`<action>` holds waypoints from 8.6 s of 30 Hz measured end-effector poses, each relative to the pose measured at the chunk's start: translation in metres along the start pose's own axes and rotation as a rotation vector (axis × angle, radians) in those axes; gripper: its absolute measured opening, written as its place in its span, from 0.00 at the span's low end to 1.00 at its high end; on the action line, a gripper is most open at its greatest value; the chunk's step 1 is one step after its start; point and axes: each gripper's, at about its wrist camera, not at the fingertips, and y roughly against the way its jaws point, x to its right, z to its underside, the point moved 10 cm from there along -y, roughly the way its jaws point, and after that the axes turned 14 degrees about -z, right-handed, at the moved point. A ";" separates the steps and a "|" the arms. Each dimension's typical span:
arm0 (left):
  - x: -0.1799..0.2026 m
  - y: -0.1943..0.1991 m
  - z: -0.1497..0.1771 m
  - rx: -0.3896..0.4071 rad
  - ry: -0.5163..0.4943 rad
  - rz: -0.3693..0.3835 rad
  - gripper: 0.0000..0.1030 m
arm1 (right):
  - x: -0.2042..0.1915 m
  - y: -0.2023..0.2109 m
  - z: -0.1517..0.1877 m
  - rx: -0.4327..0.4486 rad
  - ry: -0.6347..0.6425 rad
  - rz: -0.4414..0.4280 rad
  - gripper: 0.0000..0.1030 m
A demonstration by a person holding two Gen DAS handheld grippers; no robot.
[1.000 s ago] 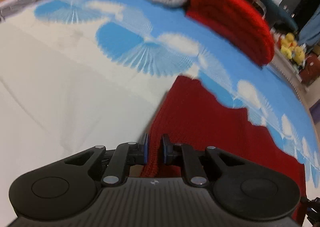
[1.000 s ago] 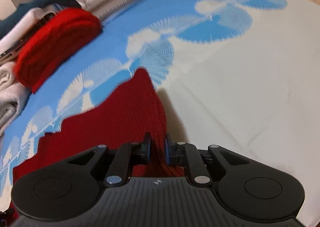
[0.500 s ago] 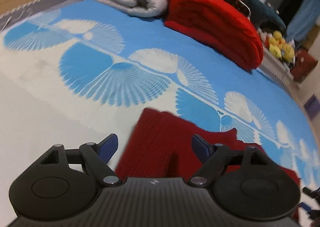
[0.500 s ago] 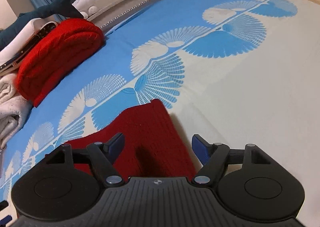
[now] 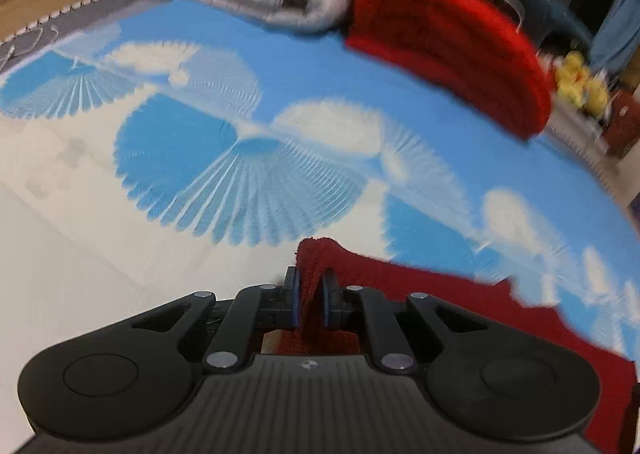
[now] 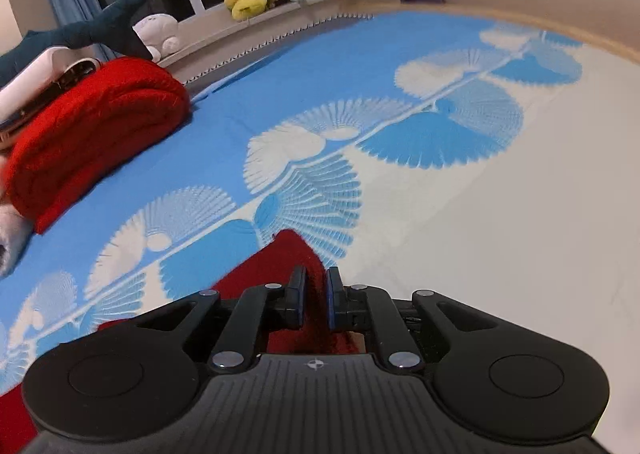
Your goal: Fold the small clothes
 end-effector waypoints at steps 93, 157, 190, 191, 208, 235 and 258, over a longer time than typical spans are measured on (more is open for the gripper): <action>-0.070 0.167 0.213 0.047 -0.258 -0.091 1.00 | -0.028 0.170 0.190 -0.312 -0.004 -0.252 0.94; -0.227 0.143 0.111 -0.062 0.308 -0.188 1.00 | -0.352 0.146 0.341 -0.118 1.335 -0.531 0.17; -0.099 0.132 0.148 -0.197 0.191 0.070 1.00 | -0.217 0.085 0.125 -0.313 0.225 -0.566 0.59; -0.098 0.127 0.151 -0.230 0.212 0.078 1.00 | -0.219 0.072 0.134 -0.355 0.190 -0.575 0.58; -0.098 0.100 0.163 -0.286 0.319 0.038 1.00 | -0.213 0.042 0.106 -0.373 -0.089 -0.711 0.86; -0.052 0.106 0.129 -0.123 0.134 0.001 0.38 | -0.236 -0.037 0.092 -0.373 -0.086 -0.578 0.28; 0.148 0.015 -0.015 0.039 -0.486 -0.091 0.94 | -0.038 0.069 0.089 -0.192 -0.367 -0.214 0.78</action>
